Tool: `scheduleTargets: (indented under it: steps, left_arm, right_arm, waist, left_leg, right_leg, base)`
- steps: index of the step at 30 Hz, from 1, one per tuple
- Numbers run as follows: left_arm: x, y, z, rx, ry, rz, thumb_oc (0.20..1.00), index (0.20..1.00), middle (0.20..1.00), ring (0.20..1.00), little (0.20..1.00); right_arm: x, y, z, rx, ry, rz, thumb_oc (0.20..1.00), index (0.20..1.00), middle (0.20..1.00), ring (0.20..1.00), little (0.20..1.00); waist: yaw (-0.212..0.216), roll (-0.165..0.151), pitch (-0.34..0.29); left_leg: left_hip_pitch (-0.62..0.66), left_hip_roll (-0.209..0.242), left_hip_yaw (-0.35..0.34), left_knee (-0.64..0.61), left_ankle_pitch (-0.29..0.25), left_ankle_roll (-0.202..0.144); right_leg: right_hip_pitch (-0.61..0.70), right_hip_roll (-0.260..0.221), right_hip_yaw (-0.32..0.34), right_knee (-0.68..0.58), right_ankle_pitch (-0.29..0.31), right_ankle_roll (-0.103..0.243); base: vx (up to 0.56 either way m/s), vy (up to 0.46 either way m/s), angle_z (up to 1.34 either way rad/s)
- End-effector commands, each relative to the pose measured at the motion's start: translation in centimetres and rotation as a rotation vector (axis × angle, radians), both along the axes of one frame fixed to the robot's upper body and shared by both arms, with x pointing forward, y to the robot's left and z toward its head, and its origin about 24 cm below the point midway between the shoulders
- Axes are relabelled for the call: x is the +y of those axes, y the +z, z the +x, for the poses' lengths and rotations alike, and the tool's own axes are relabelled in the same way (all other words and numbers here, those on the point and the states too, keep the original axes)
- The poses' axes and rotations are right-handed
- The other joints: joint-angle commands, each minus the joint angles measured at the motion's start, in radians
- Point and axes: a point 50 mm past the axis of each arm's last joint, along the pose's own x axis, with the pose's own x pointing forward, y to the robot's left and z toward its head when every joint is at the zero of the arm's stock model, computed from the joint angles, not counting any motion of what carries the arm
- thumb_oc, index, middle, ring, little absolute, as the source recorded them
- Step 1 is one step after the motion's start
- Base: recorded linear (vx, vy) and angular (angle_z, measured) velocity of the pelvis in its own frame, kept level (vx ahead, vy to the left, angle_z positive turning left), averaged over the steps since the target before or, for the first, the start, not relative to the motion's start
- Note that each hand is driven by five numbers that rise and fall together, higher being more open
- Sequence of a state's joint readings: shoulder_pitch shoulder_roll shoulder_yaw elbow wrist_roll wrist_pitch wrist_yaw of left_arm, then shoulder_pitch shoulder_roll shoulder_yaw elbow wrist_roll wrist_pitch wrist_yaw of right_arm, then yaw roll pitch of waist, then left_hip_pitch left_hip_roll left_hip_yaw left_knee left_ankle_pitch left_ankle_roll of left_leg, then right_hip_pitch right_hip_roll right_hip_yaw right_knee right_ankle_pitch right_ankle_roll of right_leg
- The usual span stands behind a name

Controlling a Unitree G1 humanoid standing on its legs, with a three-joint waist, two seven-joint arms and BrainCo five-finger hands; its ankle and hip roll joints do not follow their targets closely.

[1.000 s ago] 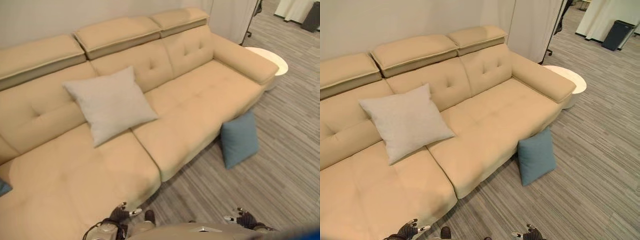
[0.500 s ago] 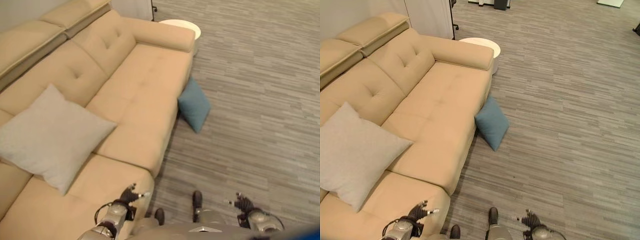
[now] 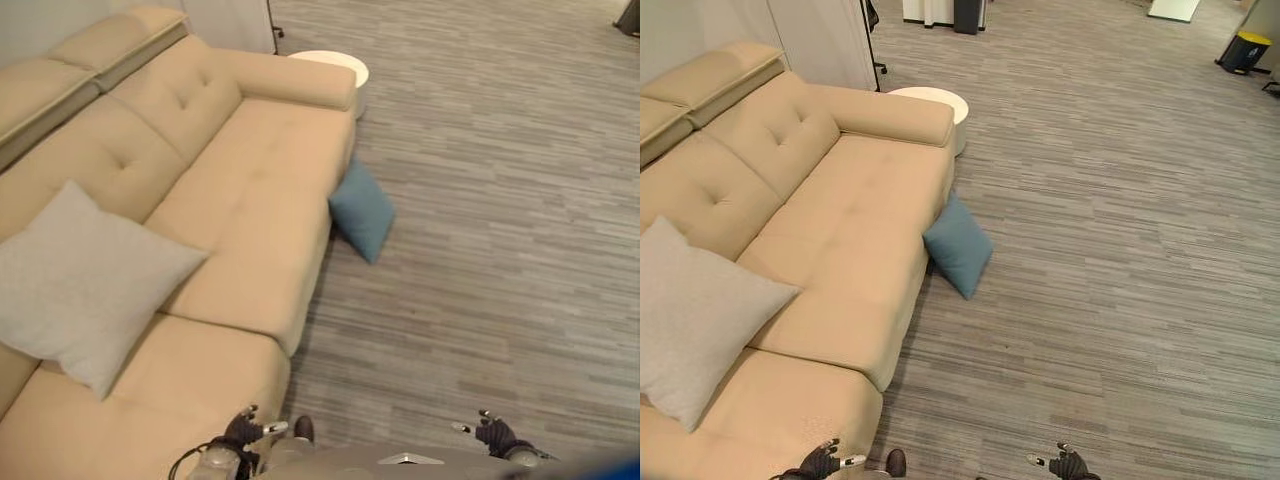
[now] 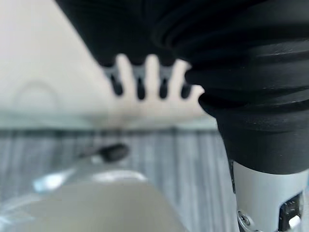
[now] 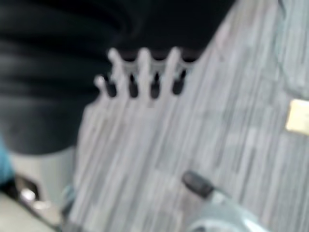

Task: Pick up all the scattered cushions and arrange them neatly on the sofa.

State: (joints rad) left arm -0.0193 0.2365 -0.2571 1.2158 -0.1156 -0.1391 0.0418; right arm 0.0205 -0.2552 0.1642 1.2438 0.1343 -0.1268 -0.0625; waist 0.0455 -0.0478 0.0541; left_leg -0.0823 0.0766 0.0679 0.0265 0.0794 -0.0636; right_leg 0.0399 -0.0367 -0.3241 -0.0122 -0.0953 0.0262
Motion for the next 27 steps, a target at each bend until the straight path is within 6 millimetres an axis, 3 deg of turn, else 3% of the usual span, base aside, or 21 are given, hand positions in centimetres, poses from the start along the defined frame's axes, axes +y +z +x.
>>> scheduleTargets:
  steps: [1, 2, 5, 14, 16, 17, 19, 23, 27]
  left_arm:
    - [-0.7, 0.6, 2.6, -0.076, -0.008, -0.019, 1.0, 1.0, 1.0, 1.0, 1.0]
    - [-0.9, 0.6, 2.5, -0.074, -0.007, -0.023, 1.0, 1.0, 1.0, 1.0, 1.0]
    - [-0.8, 0.4, 1.9, -0.058, 0.017, -0.023, 1.0, 1.0, 1.0, 1.0, 1.0]
    - [-0.9, 0.2, 1.5, -0.042, 0.006, -0.025, 1.0, 1.0, 1.0, 1.0, 1.0]
    - [-0.8, 0.4, 1.9, -0.053, 0.003, -0.018, 1.0, 1.0, 1.0, 1.0, 1.0]
    - [-0.5, 0.5, 2.0, -0.062, 0.013, -0.013, 1.0, 1.0, 1.0, 1.0, 1.0]
    - [0.2, 0.7, 2.2, -0.073, 0.051, -0.007, 1.0, 1.0, 1.0, 1.0, 1.0]
    - [0.3, 0.5, 1.8, -0.06, 0.066, -0.011, 1.0, 1.0, 1.0, 1.0, 1.0]
    - [-0.1, 0.5, 2.0, -0.061, 0.071, -0.025, 1.0, 1.0, 1.0, 1.0, 1.0]
  right_arm:
    - [-1.6, 1.1, 2.5, -0.081, -0.005, -0.049, 1.0, 1.0, 1.0, 1.0, 1.0]
    - [-1.7, 1.1, 2.5, -0.079, -0.005, -0.049, 1.0, 1.0, 1.0, 1.0, 1.0]
    - [-1.9, 1.1, 2.1, -0.067, -0.001, -0.053, 1.0, 1.0, 1.0, 1.0, 1.0]
    - [-1.8, 0.7, 1.0, -0.022, -0.02, -0.043, 1.0, 1.0, 1.0, 1.0, 1.0]
    - [-1.4, 0.6, 1.5, -0.028, -0.002, -0.042, 1.0, 1.0, 1.0, 1.0, 1.0]
    - [-1.2, 0.7, 2.0, -0.041, 0.01, -0.041, 1.0, 1.0, 1.0, 1.0, 1.0]
    - [-0.5, 0.8, 2.8, -0.066, 0.028, -0.033, 1.0, 1.0, 1.0, 1.0, 1.0]
    - [-0.6, 0.8, 2.7, -0.072, 0.009, -0.024, 1.0, 1.0, 1.0, 1.0, 1.0]
    - [-0.9, 1.1, 3.2, -0.1, -0.005, -0.029, 1.0, 1.0, 1.0, 1.0, 1.0]
  waist:
    - [0.011, -0.02, 0.049]
    - [0.018, -0.02, 0.054]
    - [0.018, -0.02, 0.05]
    - [0.001, 0.0, 0.032]
    - [0.007, 0.003, 0.04]
    - [0.018, 0.003, 0.046]
    - [0.044, 0.005, 0.047]
    - [0.032, -0.01, 0.039]
    - [0.035, -0.031, 0.066]
  left_leg:
    - [0.029, -0.079, -0.122, 0.101, -0.14, 0.002]
    - [0.023, -0.093, -0.166, 0.1, -0.142, 0.002]
    - [0.008, -0.106, -0.209, 0.056, -0.124, 0.003]
    - [0.078, -0.114, -0.147, -0.025, -0.127, 0.045]
    - [0.084, -0.108, -0.118, -0.025, -0.131, 0.053]
    - [0.091, -0.1, -0.1, -0.031, -0.133, 0.053]
    - [0.117, -0.081, -0.05, -0.062, -0.127, 0.043]
    - [0.103, -0.076, -0.047, -0.01, -0.137, 0.025]
    - [0.023, -0.06, -0.045, 0.219, -0.145, -0.008]
  right_leg:
    - [-0.016, -0.031, 0.085, -0.031, 0.101, 0.074]
    - [-0.018, -0.028, 0.1, -0.029, 0.101, 0.073]
    - [-0.023, -0.021, 0.13, -0.032, 0.109, 0.077]
    - [-0.048, -0.032, 0.21, 0.019, 0.112, 0.101]
    - [-0.074, -0.036, 0.187, 0.072, 0.107, 0.107]
    - [-0.089, -0.045, 0.144, 0.09, 0.113, 0.11]
    - [-0.105, -0.08, -0.051, 0.108, 0.117, 0.113]
    - [-0.074, -0.056, -0.017, 0.049, 0.098, 0.085]
    - [-0.021, -0.034, -0.004, 0.0, 0.094, 0.059]
  base:
    - [-0.03, -0.063, -0.27]
    - [-0.02, -0.037, -0.46]
    - [0.02, -0.011, -0.62]
    - [0.06, 0.084, -0.51]
    - [0.02, 0.076, -0.6]
    - [-0.02, 0.018, -1.25]
    - [0.03, -0.059, -1.36]
    - [0.09, -0.132, -0.27]
    - [0.06, -0.212, 0.14]
